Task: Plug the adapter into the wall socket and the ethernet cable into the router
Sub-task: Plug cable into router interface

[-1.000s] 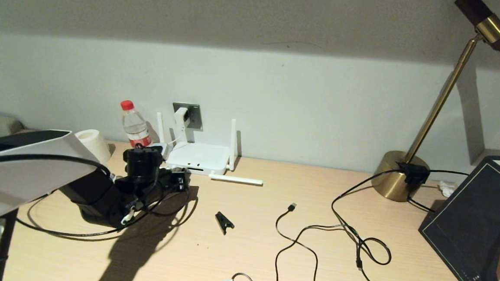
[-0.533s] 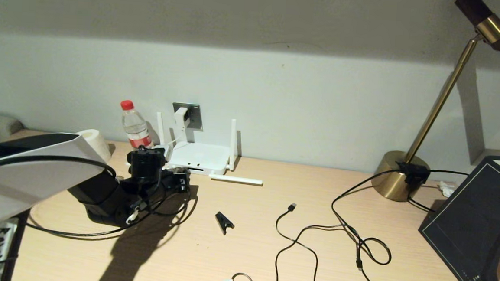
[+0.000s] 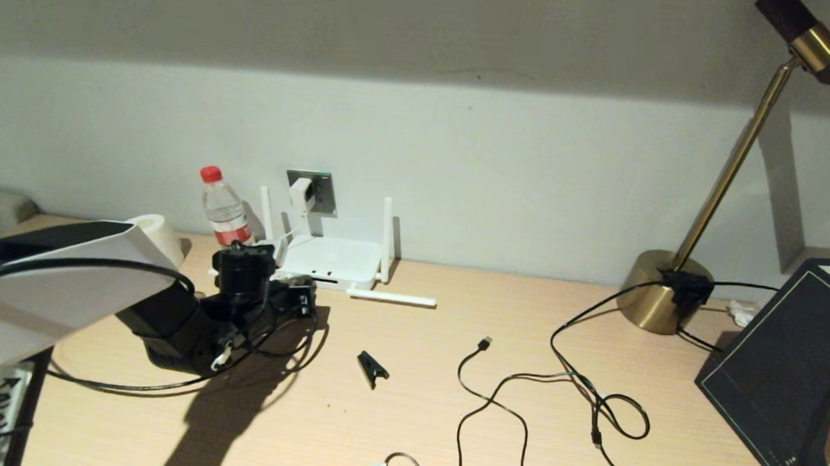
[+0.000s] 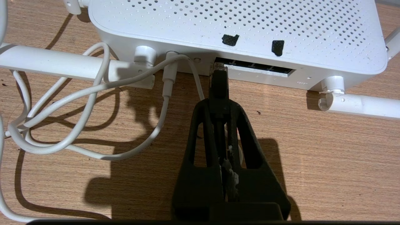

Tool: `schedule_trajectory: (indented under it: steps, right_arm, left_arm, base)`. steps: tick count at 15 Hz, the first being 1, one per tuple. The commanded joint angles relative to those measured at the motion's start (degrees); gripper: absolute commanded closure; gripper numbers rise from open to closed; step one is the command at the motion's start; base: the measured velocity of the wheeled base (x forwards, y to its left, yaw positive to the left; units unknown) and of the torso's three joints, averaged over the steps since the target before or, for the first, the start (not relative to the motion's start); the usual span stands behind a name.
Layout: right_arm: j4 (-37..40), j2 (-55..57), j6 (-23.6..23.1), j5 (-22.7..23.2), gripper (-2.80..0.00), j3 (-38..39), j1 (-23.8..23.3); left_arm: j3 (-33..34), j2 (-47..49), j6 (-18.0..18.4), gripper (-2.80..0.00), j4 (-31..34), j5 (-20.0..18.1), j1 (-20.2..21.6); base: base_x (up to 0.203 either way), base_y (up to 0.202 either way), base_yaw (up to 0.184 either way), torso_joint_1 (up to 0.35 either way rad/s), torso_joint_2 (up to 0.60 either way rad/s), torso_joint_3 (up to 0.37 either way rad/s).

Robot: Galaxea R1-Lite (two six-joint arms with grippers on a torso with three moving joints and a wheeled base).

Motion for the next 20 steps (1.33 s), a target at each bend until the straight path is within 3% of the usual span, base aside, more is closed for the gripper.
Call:
schedule_trajectory:
  steps: [1, 20]
  right_arm:
    - [-0.05, 0.09, -0.02, 0.01, 0.0, 2.02, 0.0]
    - [-0.05, 0.09, -0.02, 0.01, 0.0, 2.02, 0.0]
  left_arm:
    - [-0.07, -0.01, -0.07, 0.0, -0.29, 0.06, -0.01]
    - [-1.83, 0.69, 0.02, 0.0, 0.15, 0.32, -0.89]
  base:
    - [0.0, 0.0, 0.0, 0.0, 0.0, 0.0]
    - [0.0, 0.0, 0.0, 0.0, 0.0, 0.0]
